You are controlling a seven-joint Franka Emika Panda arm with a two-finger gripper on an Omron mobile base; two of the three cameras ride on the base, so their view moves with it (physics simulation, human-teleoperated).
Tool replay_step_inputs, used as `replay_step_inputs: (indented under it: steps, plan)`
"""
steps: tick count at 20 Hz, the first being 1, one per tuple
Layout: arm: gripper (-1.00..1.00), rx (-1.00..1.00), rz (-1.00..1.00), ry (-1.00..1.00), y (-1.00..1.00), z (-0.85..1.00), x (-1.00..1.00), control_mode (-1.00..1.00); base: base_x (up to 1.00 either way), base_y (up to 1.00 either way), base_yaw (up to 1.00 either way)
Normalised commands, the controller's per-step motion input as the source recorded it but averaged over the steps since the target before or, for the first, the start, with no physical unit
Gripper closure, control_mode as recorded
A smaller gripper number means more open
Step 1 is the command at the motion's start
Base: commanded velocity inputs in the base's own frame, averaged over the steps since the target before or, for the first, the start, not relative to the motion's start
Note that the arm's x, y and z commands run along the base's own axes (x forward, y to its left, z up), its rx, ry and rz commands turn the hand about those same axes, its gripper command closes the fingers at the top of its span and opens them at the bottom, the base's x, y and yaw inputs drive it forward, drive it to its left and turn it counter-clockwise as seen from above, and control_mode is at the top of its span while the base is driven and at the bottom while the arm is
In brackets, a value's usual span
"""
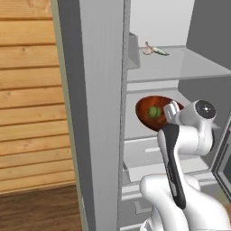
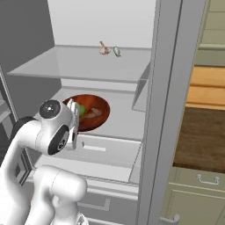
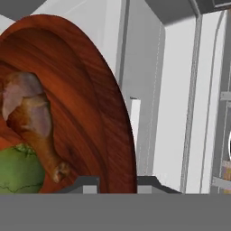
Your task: Pick the chicken drumstick and lime from their plates and place them in the bowl. Then put the bowl in the fridge.
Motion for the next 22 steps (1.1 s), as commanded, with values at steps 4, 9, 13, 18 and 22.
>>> replay_step_inputs:
  steps: [4,9,13,18,22]
  plan:
    - [1.00,0.00,0.02,-0.07,0.00,-0.21,0.76,-1.00,0.00,0.00,0.00]
    - [1.00,0.00,-0.05,0.06,0.00,-0.20,1.00,-1.00,0.00,0.00,0.00]
    - [1.00,0.05,-0.07,0.29,-0.07,-0.30,0.95,-1.00,0.00,0.00,0.00]
    - [1.00,0.06,0.03,0.05,-0.17,-0.09,0.37,-1.00,0.00,0.00,0.00]
    - [-1.00,0.00,0.03,-0.02,-0.02,-0.14,0.00,-1.00,0.00,0.00,0.00]
